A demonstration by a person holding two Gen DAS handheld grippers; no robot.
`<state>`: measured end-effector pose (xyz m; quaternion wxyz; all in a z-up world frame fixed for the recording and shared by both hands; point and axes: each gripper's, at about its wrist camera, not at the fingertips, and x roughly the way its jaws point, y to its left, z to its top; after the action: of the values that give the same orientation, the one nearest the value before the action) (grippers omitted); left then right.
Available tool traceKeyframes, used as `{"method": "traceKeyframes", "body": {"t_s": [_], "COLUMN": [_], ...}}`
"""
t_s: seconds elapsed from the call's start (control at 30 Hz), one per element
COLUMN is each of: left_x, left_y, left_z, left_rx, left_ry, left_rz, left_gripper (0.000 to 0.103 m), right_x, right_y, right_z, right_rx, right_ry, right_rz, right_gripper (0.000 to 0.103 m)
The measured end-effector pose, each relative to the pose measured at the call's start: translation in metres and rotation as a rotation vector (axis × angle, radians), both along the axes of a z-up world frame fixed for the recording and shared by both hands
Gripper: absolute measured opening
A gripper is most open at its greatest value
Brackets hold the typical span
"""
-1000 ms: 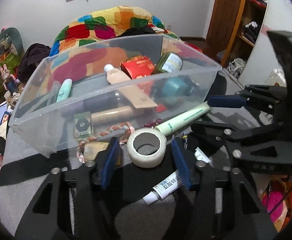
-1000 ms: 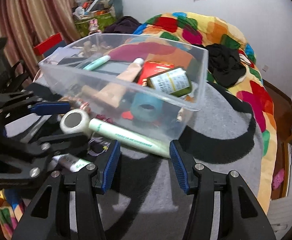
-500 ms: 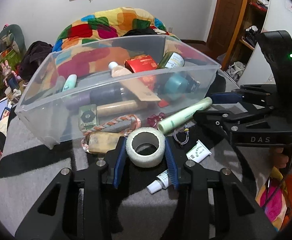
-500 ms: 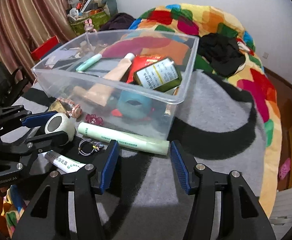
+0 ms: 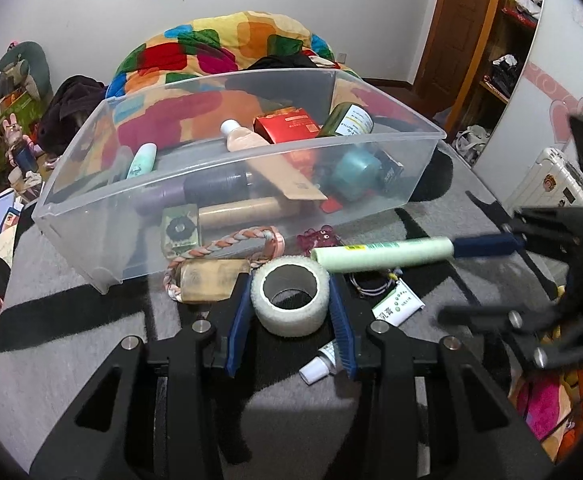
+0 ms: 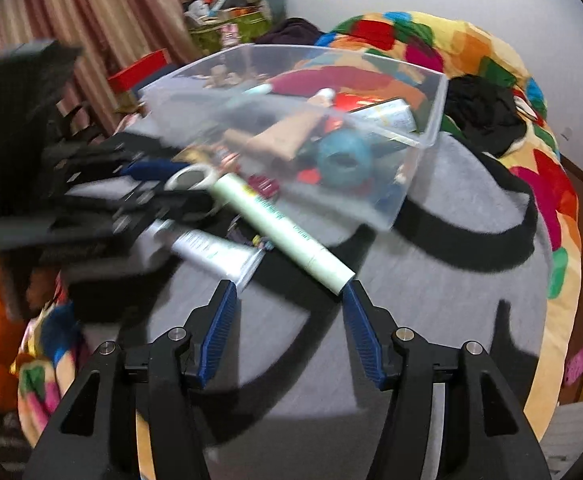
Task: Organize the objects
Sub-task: 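Grasp the pale green tube with the right tool while the left tool lifts the tape roll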
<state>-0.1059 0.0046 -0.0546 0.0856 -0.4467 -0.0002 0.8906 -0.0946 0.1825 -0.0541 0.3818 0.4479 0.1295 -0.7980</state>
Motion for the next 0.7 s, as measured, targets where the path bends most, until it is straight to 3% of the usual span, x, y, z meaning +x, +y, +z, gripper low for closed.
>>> {"method": "traceKeyframes", "body": {"t_s": [0.13, 0.33, 0.53, 0.7], "left_x": [0.003, 0.011, 0.019, 0.02], "left_y": [-0.002, -0.007, -0.018, -0.024], "left_z": [0.002, 0.007, 0.015, 0.018], "left_rx": [0.015, 0.039, 0.048, 0.067], "left_ry": [0.006, 0.022, 0.048, 0.057], "left_rz": [0.003, 0.019, 0.041, 0.059], "left_gripper": [0.038, 0.038, 0.038, 0.038], "right_x": [0.011, -0.017, -0.036, -0.022], "right_y": [0.004, -0.009, -0.027, -0.021], "right_z": [0.006, 0.012, -0.004, -0.004], "right_rx": [0.015, 0.022, 0.032, 0.011], "right_ry": [0.051, 0.07, 0.012, 0.009], "right_rz": [0.001, -0.043, -0.019, -0.005], "right_gripper": [0.053, 0.053, 0.033, 0.019]}}
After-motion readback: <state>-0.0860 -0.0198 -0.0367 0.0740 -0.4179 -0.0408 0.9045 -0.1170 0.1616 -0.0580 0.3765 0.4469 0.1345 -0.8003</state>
